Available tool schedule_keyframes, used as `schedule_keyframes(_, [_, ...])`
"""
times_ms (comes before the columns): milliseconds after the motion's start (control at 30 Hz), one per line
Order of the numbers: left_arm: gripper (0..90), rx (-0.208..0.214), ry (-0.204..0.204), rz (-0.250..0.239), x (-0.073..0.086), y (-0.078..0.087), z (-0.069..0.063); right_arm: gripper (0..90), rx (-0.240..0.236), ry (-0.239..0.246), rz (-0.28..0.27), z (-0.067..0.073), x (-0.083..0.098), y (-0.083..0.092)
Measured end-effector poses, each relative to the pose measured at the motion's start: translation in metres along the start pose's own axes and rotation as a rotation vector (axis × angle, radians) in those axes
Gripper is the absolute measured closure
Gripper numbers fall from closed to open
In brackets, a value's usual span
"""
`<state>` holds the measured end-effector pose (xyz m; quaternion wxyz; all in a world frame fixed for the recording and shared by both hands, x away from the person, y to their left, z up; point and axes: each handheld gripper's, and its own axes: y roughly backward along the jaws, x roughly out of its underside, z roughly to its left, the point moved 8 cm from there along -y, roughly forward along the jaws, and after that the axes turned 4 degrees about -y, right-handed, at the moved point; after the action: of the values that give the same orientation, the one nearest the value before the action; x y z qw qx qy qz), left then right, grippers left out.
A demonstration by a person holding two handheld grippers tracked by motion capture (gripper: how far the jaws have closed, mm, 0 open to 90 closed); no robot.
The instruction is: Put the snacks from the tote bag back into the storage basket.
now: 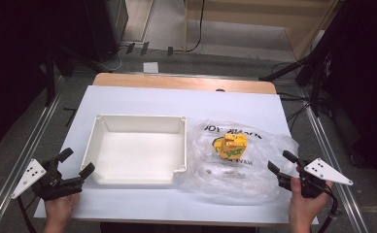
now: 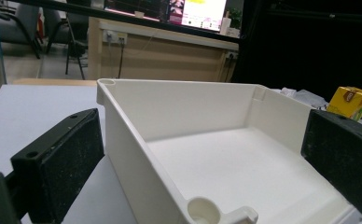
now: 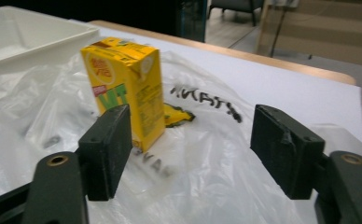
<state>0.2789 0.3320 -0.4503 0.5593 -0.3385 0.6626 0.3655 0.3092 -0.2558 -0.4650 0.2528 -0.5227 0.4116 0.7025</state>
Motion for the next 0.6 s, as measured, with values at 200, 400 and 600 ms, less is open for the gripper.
schedule_keyframes(200, [0.0, 0.003, 0.002, -0.003, 0.000, 0.000, 0.001, 41.4, -0.108, 0.054, 0.126, 0.004, -0.012, -0.011])
schedule_keyframes(400, [0.0, 0.003, -0.009, 0.007, 0.000, -0.002, 0.000, 39.5, -0.208, 0.079, 0.195, 0.010, -0.025, -0.011])
schedule_keyframes(600, [0.0, 0.003, -0.013, 0.010, 0.000, -0.002, -0.001, 39.3, -0.228, 0.120, 0.260, 0.009, -0.028, -0.019])
